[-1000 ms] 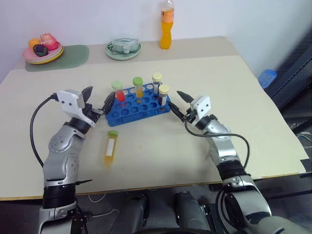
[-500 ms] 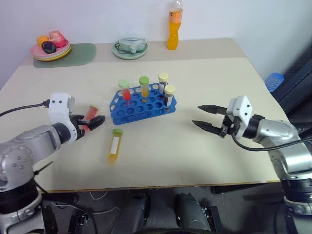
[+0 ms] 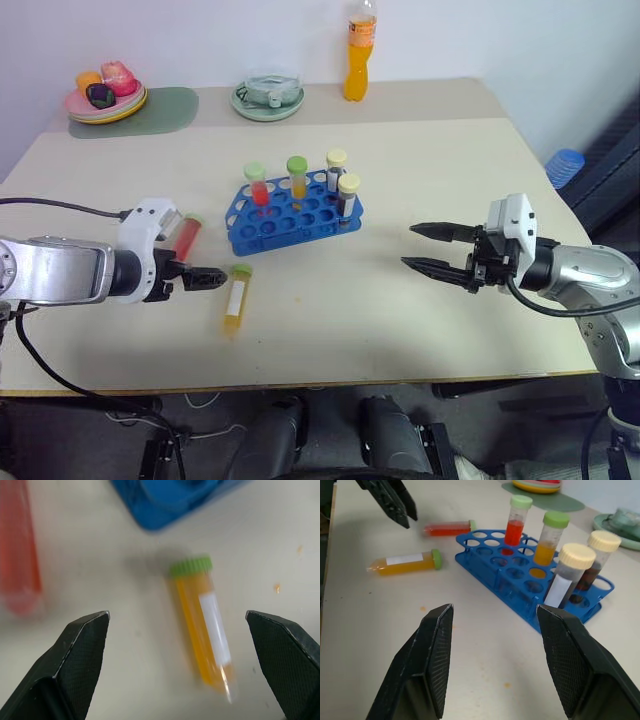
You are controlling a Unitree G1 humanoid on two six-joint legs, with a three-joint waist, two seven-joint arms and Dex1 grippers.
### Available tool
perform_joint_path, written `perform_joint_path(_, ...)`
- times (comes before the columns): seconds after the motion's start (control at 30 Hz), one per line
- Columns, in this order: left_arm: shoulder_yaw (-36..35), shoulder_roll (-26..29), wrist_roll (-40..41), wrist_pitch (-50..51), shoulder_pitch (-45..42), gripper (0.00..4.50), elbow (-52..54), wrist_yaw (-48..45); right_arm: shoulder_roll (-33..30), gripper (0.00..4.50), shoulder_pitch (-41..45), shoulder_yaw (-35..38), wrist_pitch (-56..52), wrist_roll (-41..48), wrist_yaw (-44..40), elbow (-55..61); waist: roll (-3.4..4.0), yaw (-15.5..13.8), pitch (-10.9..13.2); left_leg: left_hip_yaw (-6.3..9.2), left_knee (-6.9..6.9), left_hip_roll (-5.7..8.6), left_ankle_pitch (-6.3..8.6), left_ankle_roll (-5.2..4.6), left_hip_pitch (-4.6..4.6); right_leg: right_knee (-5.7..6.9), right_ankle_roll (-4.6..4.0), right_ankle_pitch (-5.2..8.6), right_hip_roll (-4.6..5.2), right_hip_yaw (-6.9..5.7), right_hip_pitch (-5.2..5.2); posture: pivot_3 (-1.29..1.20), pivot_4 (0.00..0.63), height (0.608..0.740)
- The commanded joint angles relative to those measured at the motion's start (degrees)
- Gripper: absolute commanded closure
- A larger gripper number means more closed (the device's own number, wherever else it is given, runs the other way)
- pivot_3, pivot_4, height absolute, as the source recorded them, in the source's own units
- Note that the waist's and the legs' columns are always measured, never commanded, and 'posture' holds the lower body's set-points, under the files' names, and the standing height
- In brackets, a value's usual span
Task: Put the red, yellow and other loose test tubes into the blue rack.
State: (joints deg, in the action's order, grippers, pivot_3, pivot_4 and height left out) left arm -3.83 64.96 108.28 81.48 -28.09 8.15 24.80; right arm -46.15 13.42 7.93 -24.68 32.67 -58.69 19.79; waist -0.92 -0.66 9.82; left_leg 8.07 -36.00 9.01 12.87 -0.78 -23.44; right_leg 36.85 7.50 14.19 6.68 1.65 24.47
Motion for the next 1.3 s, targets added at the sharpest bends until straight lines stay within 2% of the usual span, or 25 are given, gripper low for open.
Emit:
perform_joint_path(0.03,6.1,0.7,4.7,-5.2,-2.2,0.0,-1.4,4.9,0.2,1.83,0.4,0.5,0.0,0.6,0.9,2.7,0.01,-0.1,0.0,0.0,-0.01,0.0,0.0,0.0,0.0,0.0,0.0,0.0,0.01,0.0,-0.01,0.0,0.15,0.74)
perform_joint_path(0.27,11.8,-6.6,4.7,-7.3,-5.5,0.0,-6.4,15.2,-0.4,1.83,0.4,0.8,-2.1,1.5,2.2,4.6,0.0,-0.2,0.0,-0.01,-0.02,0.02,-0.04,-0.09,-0.01,-0.07,0.0,0.0,0.02,0.0,-0.03,0.0,0.15,0.74)
perform_joint_path(0.37,11.7,-12.3,4.7,-8.7,-5.8,0.0,-7.7,22.5,-0.8,1.83,-0.4,1.4,-3.3,2.2,2.1,5.8,0.0,-0.2,0.0,0.0,-0.01,0.01,-0.08,-0.15,-0.03,-0.07,0.0,0.0,0.01,0.01,-0.01,0.0,0.15,0.74)
perform_joint_path(0.53,9.7,-18.8,4.7,-9.7,-4.6,0.0,-7.6,31.1,-2.0,1.83,-3.9,3.8,-3.6,4.4,-0.5,7.6,0.04,-0.3,-0.1,0.0,-0.03,0.02,-0.09,-0.16,-0.04,-0.08,0.0,0.0,0.03,0.0,-0.03,0.0,0.15,0.74)
perform_joint_path(0.73,7.6,-24.5,4.7,-9.4,-4.3,0.0,-8.2,38.5,-2.6,1.83,-9.0,6.7,-1.4,7.1,-4.2,10.6,0.09,-1.7,-0.1,-0.02,-0.14,0.03,-0.08,-0.16,-0.01,-0.07,0.0,-0.01,0.04,0.0,-0.09,0.0,0.15,0.74)
perform_joint_path(1.0,5.5,-28.3,4.7,-8.6,-4.7,0.0,-8.7,44.3,-0.8,1.83,-10.9,6.2,3.7,6.2,-4.7,12.3,0.13,-1.8,-0.1,-0.03,-0.14,0.03,-0.07,-0.13,0.01,-0.06,0.01,-0.01,0.04,0.0,-0.11,0.0,0.15,0.74)
perform_joint_path(1.3,5.0,-28.7,4.7,-6.9,-5.3,0.0,-9.6,44.5,0.6,1.83,-12.6,5.2,11.2,2.9,-6.1,11.0,0.13,-1.8,-0.2,-0.04,-0.14,0.04,-0.01,-0.02,0.02,-0.05,0.01,-0.01,0.03,-0.01,-0.11,0.0,0.15,0.74)
